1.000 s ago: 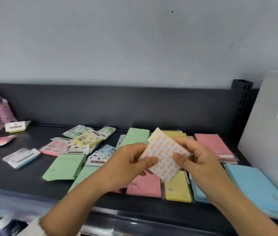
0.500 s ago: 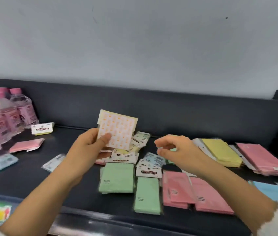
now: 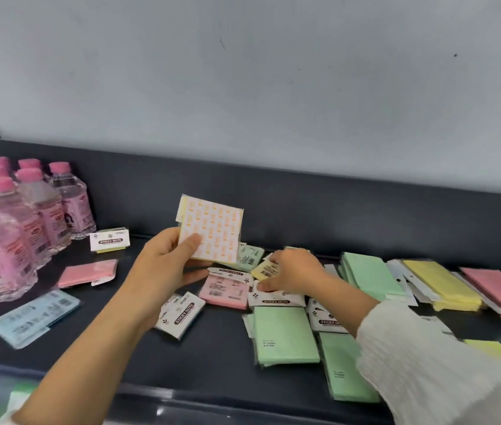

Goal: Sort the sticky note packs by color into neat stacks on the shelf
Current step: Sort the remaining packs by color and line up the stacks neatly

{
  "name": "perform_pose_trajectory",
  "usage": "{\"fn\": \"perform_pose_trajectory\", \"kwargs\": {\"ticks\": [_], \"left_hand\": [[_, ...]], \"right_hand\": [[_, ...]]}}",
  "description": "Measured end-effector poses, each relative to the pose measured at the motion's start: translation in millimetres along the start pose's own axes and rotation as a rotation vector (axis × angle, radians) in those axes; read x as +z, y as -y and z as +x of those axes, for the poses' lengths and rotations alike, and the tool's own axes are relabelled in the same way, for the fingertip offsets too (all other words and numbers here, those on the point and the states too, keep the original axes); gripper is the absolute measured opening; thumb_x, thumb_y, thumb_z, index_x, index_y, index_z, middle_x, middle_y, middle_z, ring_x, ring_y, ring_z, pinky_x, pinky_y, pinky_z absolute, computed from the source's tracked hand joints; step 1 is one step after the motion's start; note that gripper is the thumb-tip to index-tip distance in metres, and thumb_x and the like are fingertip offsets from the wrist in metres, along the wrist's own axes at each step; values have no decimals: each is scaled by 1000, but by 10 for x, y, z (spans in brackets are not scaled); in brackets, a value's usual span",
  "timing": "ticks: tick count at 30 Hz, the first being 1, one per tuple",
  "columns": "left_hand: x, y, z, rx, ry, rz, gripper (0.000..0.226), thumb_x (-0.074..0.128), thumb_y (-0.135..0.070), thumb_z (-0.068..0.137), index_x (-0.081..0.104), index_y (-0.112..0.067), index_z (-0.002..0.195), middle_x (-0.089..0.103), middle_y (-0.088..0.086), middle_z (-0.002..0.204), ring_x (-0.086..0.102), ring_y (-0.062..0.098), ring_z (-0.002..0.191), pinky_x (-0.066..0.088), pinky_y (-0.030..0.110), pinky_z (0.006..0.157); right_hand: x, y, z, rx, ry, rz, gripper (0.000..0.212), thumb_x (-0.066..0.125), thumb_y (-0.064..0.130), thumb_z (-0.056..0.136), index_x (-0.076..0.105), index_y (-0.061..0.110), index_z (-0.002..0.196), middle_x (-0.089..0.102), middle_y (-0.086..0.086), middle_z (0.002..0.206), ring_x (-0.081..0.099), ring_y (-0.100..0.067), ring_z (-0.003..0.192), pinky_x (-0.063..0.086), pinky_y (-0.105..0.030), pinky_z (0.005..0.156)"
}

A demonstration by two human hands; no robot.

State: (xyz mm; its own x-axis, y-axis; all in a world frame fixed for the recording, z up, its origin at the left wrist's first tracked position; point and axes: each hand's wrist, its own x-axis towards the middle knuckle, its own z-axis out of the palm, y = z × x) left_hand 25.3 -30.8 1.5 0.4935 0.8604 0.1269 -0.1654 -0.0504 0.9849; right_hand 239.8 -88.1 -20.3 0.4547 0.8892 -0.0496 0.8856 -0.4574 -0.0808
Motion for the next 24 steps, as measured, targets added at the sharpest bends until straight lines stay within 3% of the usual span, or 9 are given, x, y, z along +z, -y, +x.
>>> {"fn": "perform_pose_trajectory", "kwargs": {"ticks": [2,4,6,10,15,17,20,24], "left_hand": [[-27,31,5,-3,1,13,14,49,-20,97,62,-17,98,75,-5,82,71,9,77,57,21,62],[-42,54,1,-17,0,12,14,49,-20,97,62,-17,98,75,-5,84,71,9,77,57,22,63],[-37,61,-6,-32,-1,13,14,49,-21,97,63,-16,98,75,-2,88,71,12,81,57,23,65],[23,35,-30,-34,-4,61,16,48,-22,98,61,-14,104,72,1,97,69,16,88,57,27,71],[191,6,-36,-17,-33,71,16,47,-21,99,58,-14,107,70,2,101,68,15,89,57,29,74],[279,-5,-38,-21,-35,71,16,46,-22,99,58,-15,107,70,1,101,68,15,89,56,30,74],[411,-29,-45,-10,-22,130,14,46,-23,99,57,-19,105,69,-2,101,68,13,89,55,29,73],[505,-42,-68,7,-37,151,12,47,-25,99,58,-23,102,70,-6,100,68,10,88,50,25,69]], "right_hand": [[-14,-17,17,-17,-15,-52,66,66,57,75,53,18,127,62,-2,118,57,-22,107,48,-34,85],[-41,-7,-4,-86,-8,-115,39,63,47,80,62,14,102,65,-3,98,60,-24,91,48,-34,76],[-80,12,-61,-127,-38,-108,23,56,32,83,58,9,83,60,-6,81,56,-26,74,45,-33,65],[-309,-131,-150,-57,-206,127,20,51,14,84,64,11,100,65,-8,95,61,-28,82,51,-36,70],[-476,-472,-293,149,-264,1079,30,55,-4,85,56,14,109,62,-7,110,62,-22,95,55,-37,68],[-492,-568,-362,176,-221,1309,41,51,-9,86,49,18,116,57,-9,111,61,-25,94,55,-37,63],[-512,-714,-429,180,-225,1355,47,49,-9,88,49,24,120,54,-7,109,60,-23,94,56,-38,68],[-490,-859,-375,303,-531,1153,21,54,0,88,54,15,102,53,-2,101,55,-16,84,48,-32,65]]}}
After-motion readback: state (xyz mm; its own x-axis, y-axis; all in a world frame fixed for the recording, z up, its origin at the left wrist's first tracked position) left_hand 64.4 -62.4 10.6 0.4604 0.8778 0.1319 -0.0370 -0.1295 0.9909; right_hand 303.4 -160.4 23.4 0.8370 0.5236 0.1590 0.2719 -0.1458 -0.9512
